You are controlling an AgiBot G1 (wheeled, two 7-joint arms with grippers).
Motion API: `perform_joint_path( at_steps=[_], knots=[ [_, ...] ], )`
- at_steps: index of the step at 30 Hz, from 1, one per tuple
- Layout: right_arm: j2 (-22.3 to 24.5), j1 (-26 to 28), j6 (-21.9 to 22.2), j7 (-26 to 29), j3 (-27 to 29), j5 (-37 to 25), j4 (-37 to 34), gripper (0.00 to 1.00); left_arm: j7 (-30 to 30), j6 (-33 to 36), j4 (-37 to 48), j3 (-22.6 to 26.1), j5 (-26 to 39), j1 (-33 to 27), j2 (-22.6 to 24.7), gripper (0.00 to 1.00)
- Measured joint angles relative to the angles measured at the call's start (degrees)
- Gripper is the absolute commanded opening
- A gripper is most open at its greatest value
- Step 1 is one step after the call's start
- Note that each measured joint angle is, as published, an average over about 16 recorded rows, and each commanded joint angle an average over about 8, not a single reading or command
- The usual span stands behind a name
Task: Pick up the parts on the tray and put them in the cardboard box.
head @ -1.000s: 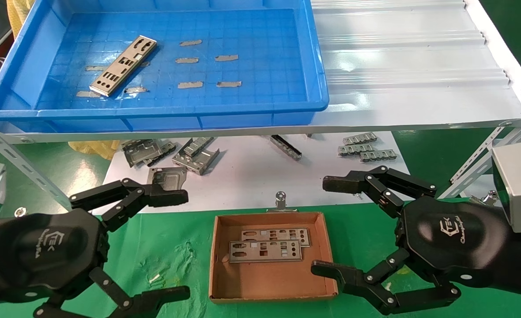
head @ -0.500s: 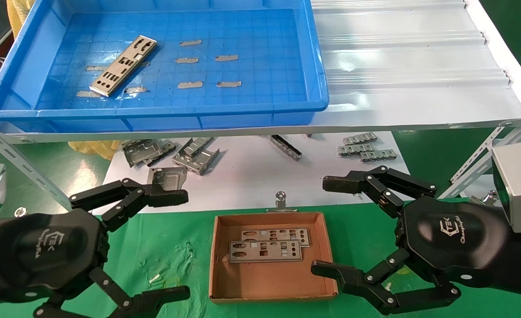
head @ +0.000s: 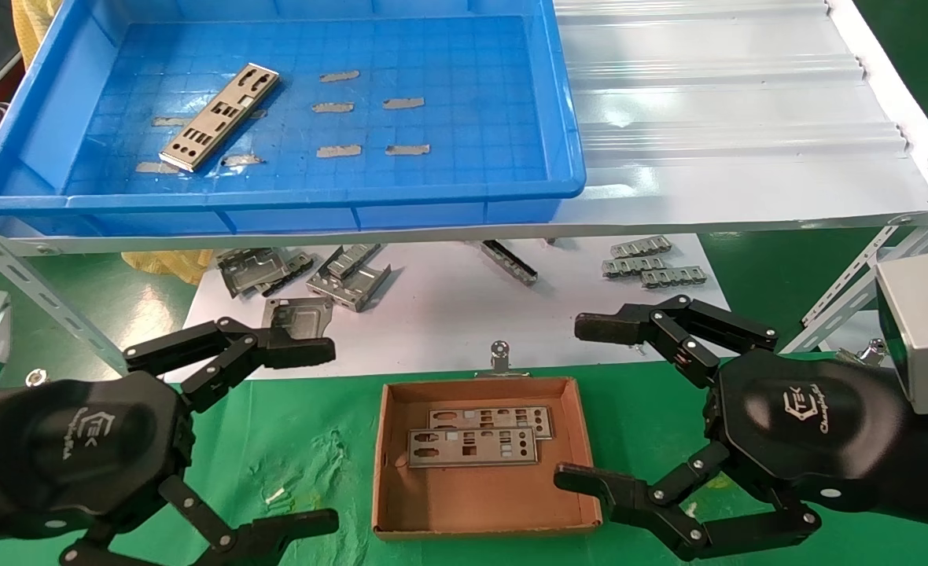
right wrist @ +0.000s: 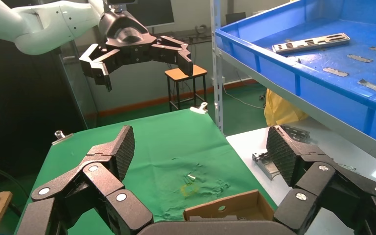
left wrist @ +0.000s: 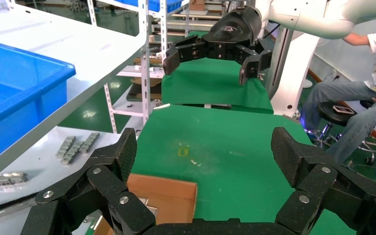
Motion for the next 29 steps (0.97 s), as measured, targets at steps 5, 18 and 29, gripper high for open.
perform_joint_path(
  at_steps=[5,18,29],
  knots=[
    [0.0,0.0,0.0,0.0,0.0,0.0,0.0,1.00,0.0,0.0,0.0,0.0,0.0,0.0,0.0,1.00],
    [0.0,0.0,0.0,0.0,0.0,0.0,0.0,1.00,0.0,0.0,0.0,0.0,0.0,0.0,0.0,1.00],
    [0.0,0.0,0.0,0.0,0.0,0.0,0.0,1.00,0.0,0.0,0.0,0.0,0.0,0.0,0.0,1.00]
  ],
)
